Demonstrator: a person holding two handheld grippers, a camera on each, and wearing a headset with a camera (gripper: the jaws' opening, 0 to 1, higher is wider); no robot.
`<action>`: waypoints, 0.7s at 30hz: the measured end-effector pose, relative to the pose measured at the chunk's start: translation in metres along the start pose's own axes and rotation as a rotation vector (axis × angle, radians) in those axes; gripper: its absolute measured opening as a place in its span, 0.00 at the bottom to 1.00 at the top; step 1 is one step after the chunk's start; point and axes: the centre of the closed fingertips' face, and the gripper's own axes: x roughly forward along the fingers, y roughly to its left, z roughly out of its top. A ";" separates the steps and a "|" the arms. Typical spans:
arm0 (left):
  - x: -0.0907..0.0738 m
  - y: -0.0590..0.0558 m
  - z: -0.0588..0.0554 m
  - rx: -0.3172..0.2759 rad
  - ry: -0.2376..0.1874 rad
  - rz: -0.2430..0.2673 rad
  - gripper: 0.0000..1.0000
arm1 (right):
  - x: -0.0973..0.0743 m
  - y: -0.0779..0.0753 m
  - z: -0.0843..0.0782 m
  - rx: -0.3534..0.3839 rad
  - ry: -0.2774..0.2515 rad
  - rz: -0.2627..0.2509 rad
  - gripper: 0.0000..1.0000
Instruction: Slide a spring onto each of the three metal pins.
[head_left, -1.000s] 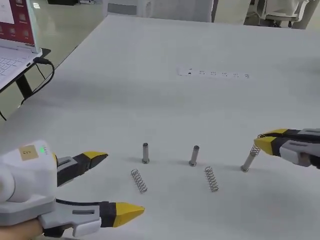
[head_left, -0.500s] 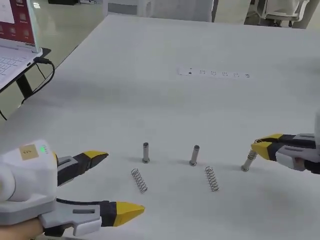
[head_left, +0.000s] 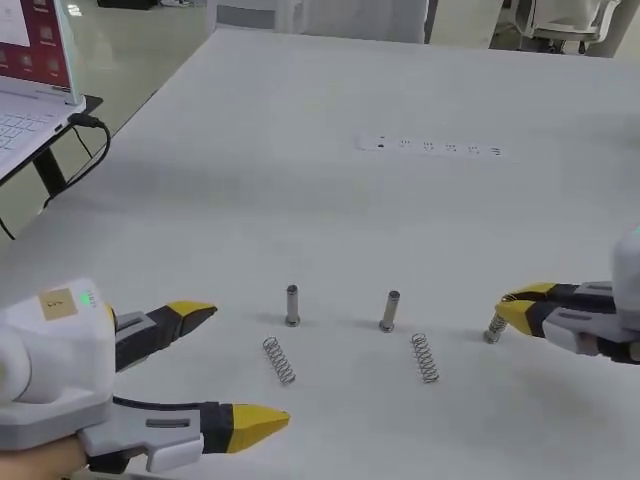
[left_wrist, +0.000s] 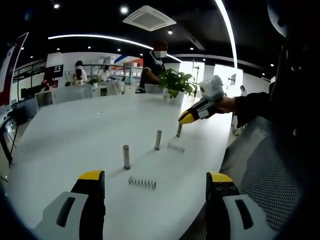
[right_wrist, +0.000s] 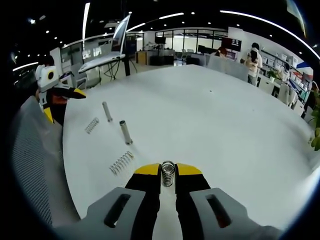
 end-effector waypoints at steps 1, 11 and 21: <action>0.000 0.000 0.000 -0.001 -0.001 0.000 0.79 | 0.000 0.000 -0.001 -0.004 0.005 0.001 0.08; 0.000 0.000 0.000 -0.001 0.000 0.001 0.79 | 0.003 0.001 -0.011 -0.016 0.042 0.013 0.09; 0.000 0.001 0.000 -0.002 -0.002 0.002 0.79 | 0.004 0.001 -0.014 0.006 0.065 0.018 0.12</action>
